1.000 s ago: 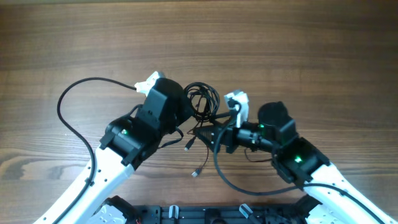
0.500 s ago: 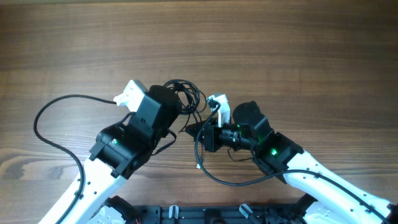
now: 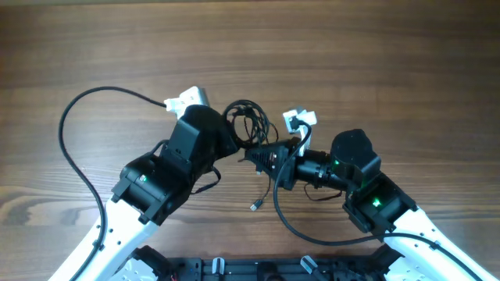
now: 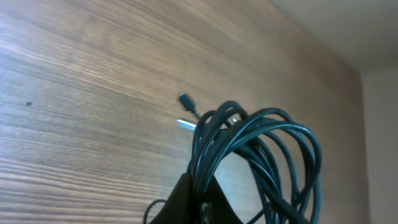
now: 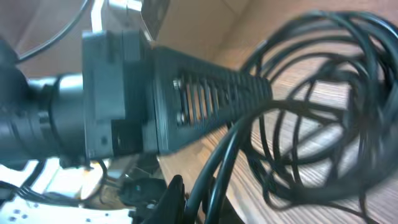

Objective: Untangle cables

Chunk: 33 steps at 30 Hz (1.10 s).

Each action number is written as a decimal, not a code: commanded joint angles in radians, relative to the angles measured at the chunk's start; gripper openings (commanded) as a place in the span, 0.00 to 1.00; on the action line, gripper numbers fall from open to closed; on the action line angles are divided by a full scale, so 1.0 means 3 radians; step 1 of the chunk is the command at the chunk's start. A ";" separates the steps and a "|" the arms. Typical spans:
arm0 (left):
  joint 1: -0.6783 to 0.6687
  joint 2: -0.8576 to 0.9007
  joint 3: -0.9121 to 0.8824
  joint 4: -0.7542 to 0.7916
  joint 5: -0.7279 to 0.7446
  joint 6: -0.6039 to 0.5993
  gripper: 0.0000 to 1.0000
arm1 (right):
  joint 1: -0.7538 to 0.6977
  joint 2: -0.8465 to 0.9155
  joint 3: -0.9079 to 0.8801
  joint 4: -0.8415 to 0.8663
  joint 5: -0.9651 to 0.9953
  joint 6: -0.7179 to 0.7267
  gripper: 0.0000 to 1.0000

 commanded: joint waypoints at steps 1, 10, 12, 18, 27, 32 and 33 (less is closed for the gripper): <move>-0.0009 -0.0048 0.0015 0.0019 0.0524 0.0501 0.04 | -0.0015 -0.0006 0.0033 0.0045 0.0169 0.0182 0.04; -0.0009 -0.0050 0.0015 0.0145 0.1068 0.1013 0.04 | -0.0056 0.0301 0.0033 0.0038 0.0645 0.0380 0.04; -0.0009 -0.0050 0.0015 0.0070 0.1068 0.1035 0.04 | -0.0140 0.0301 0.0033 0.0039 0.0722 0.0426 0.04; -0.0008 -0.0050 0.0015 0.0074 0.0910 0.1035 0.04 | -0.0309 0.0305 0.0033 0.0005 0.0495 0.0528 0.04; -0.0006 -0.0038 0.0015 0.0381 0.0453 0.1034 0.10 | -0.0308 0.0312 0.0033 -0.0741 -0.0586 -0.0403 0.05; -0.0023 -0.0038 0.0015 0.0381 0.0507 0.1071 0.06 | -0.0308 0.0312 0.0033 -0.0764 -0.0748 -0.0628 0.05; -0.0023 -0.0038 0.0015 0.0375 0.0520 0.1142 0.06 | -0.0308 0.0312 0.0033 -0.0767 -0.0702 -0.0652 0.05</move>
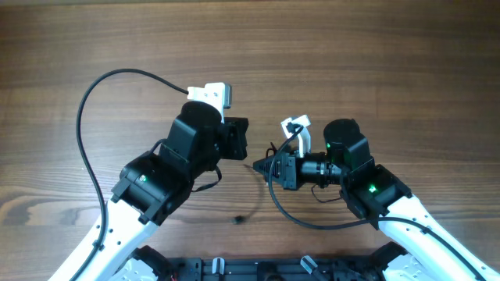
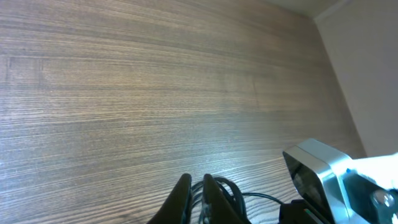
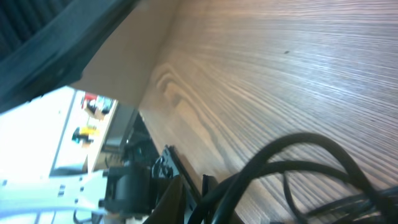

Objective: Untangle cables

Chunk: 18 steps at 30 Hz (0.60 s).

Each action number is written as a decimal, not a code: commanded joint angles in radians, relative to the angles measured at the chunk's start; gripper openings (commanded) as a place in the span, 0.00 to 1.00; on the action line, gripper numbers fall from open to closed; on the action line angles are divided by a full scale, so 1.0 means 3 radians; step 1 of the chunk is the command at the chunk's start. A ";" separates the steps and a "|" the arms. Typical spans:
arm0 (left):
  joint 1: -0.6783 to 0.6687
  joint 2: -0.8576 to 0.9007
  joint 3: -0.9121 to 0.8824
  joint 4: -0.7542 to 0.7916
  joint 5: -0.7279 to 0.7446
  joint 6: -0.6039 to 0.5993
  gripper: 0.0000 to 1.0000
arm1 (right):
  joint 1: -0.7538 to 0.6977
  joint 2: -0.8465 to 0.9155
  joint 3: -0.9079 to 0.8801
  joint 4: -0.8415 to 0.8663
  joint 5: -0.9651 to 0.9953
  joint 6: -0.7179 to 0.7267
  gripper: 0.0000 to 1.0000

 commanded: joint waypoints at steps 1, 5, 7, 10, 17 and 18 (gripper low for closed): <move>-0.0022 -0.0036 0.0018 -0.0013 -0.0005 0.0223 0.07 | -0.0010 0.0019 0.0029 0.0008 -0.0060 -0.0306 0.05; 0.0001 -0.0036 0.0018 -0.0177 -0.0055 0.0212 0.25 | -0.0010 0.0019 0.0029 -0.0033 0.0085 -0.0506 0.05; 0.0071 -0.0036 0.0018 -0.0350 -0.0315 -0.0108 0.32 | -0.0010 0.0019 0.0029 0.0048 0.0084 -0.0788 0.04; 0.0342 -0.0037 0.0018 -0.0460 -0.0296 -0.0518 0.66 | -0.0010 0.0018 0.0029 0.0062 0.0078 -0.0917 0.04; 0.1246 0.0057 0.0010 -0.0647 0.1389 -0.0121 1.00 | -0.0010 0.0018 0.0029 0.0540 0.0047 -0.0674 0.05; 0.1301 0.0099 0.0008 -0.0753 0.1392 -0.0125 1.00 | -0.0011 0.0018 0.0029 0.0623 0.0022 -0.0637 0.05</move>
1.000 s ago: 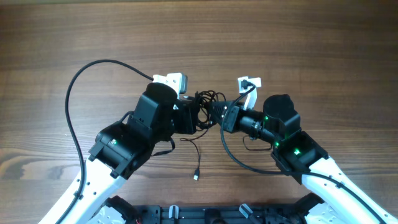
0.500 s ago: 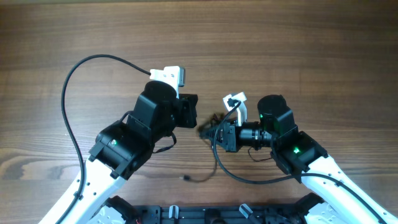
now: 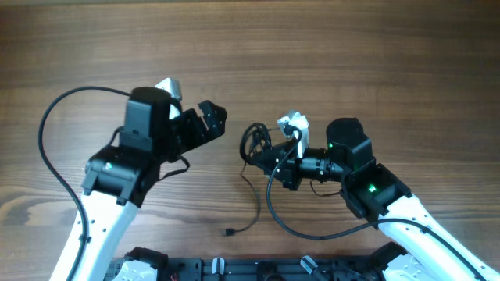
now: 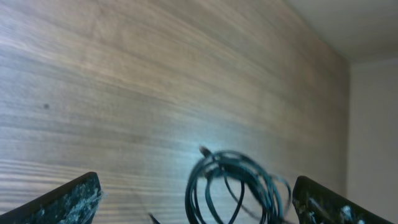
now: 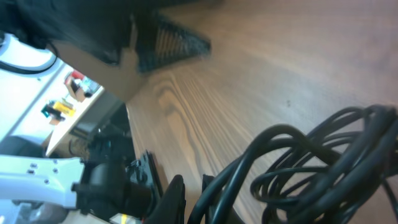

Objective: Untangle cables

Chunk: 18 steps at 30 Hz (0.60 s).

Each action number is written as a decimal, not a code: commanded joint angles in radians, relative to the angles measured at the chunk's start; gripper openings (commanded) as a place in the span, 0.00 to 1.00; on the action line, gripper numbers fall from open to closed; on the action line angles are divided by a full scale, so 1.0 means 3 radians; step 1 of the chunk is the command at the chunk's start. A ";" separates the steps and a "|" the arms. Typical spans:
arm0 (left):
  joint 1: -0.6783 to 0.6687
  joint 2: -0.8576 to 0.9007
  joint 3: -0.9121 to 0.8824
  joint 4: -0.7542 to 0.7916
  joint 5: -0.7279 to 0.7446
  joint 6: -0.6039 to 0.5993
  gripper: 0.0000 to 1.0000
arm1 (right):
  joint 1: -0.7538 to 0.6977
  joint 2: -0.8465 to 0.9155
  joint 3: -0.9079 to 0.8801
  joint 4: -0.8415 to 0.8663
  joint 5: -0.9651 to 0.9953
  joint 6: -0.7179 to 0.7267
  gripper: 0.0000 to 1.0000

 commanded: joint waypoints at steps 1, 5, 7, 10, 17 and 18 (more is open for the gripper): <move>0.0248 0.0151 0.0005 -0.0301 0.0738 0.0262 1.00 | -0.0010 0.0009 0.0031 0.0337 -0.0072 0.0132 0.05; 0.0267 0.0380 -0.0079 -0.0132 0.1316 0.0379 0.96 | -0.0010 0.0009 0.0031 0.0472 -0.0123 0.0216 0.05; 0.0267 0.0493 -0.0153 -0.0033 0.1442 0.0389 0.90 | -0.0010 0.0009 0.0031 0.0481 -0.0123 0.0256 0.05; 0.0267 0.0669 -0.0243 0.0074 0.1495 0.0389 0.85 | -0.0010 0.0009 0.0031 0.0542 -0.0125 0.0381 0.05; 0.0245 0.1101 -0.0273 0.0209 0.1612 0.0223 0.82 | -0.0010 0.0009 0.0031 0.0692 -0.0214 0.0488 0.05; 0.0215 0.1144 -0.0273 0.0277 0.1625 0.0186 0.82 | -0.0010 0.0009 0.0031 0.0694 -0.0212 0.0535 0.05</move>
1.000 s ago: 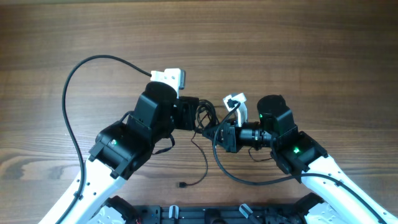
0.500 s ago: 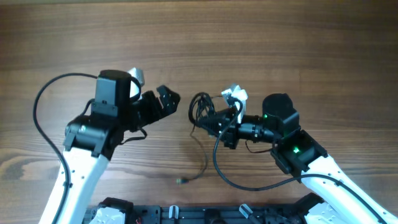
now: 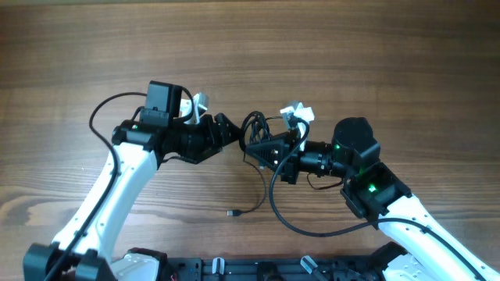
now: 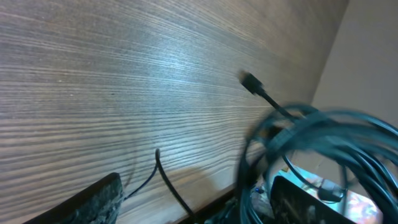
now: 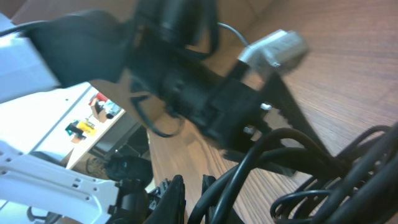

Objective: Untangle cables

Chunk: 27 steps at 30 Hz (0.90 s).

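Note:
A coil of thin black cable (image 3: 258, 127) hangs over the wooden table between the two arms. My right gripper (image 3: 255, 150) is shut on a few of its strands (image 5: 261, 180). My left gripper (image 3: 234, 134) stands open right at the coil's left side. In the left wrist view the loops (image 4: 311, 134) sit near the right finger (image 4: 317, 199), with the left finger (image 4: 93, 199) well apart. One plug (image 4: 250, 81) sticks out of the coil. A loose end trails down to a second plug (image 3: 231, 212) on the table.
A long loop of the cable (image 3: 301, 226) sags from my right gripper toward the front edge. The left arm's own black lead (image 3: 101, 117) arcs at the left. Bare wooden table (image 3: 328, 47) lies behind both arms.
My left gripper was open and well to the left of the coil. It is now right at the coil, still open, with loops between its fingers. The right gripper still holds the coil.
Both grippers were shut on the coil, close together. Then they were still together with the coil mostly hidden. Then the left was open and off to the left, the coil hanging from the right alone. Now the open left gripper is at the coil again.

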Each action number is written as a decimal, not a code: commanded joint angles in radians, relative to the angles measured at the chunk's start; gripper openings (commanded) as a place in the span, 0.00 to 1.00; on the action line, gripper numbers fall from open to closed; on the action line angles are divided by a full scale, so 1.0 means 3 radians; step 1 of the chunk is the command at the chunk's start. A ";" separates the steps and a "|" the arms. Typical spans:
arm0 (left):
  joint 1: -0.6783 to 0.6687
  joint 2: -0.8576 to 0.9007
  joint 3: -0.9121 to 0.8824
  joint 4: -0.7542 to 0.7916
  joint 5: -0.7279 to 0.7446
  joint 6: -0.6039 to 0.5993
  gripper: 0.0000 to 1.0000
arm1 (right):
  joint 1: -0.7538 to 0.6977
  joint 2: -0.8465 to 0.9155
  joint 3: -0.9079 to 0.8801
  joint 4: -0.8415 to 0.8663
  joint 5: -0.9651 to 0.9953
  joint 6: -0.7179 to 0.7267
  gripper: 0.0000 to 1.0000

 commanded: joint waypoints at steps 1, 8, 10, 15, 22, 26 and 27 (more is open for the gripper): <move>-0.0092 0.0174 -0.0025 0.0202 0.0125 -0.0163 0.83 | -0.0010 0.0010 0.0031 0.0045 -0.0117 0.0111 0.05; -0.0544 0.0237 -0.0025 0.0657 0.0057 -0.0357 0.33 | -0.0010 0.0010 0.0031 -0.0008 -0.0109 0.0104 0.05; -0.0562 0.0235 -0.0025 0.0515 -0.0140 -0.0387 0.04 | -0.0010 0.0010 0.0031 -0.0028 -0.0015 0.0097 0.05; -0.0211 0.0189 -0.0025 0.0080 -0.0440 -0.0384 0.04 | -0.0010 0.0010 0.0031 -0.0600 0.0559 0.0019 0.05; 0.0090 -0.0351 -0.0025 0.0271 -0.0329 -0.0294 0.04 | -0.0010 0.0033 0.0031 -0.1405 0.0679 0.0025 0.11; -0.0108 -0.0815 -0.0025 0.0404 -0.0454 0.0042 0.04 | -0.0010 0.0032 0.0031 -0.1265 0.0532 0.0019 0.11; -0.0158 -0.0891 -0.0025 0.0397 -0.0524 0.0081 0.04 | -0.0010 0.0031 0.0032 -0.1198 0.0505 0.0020 0.11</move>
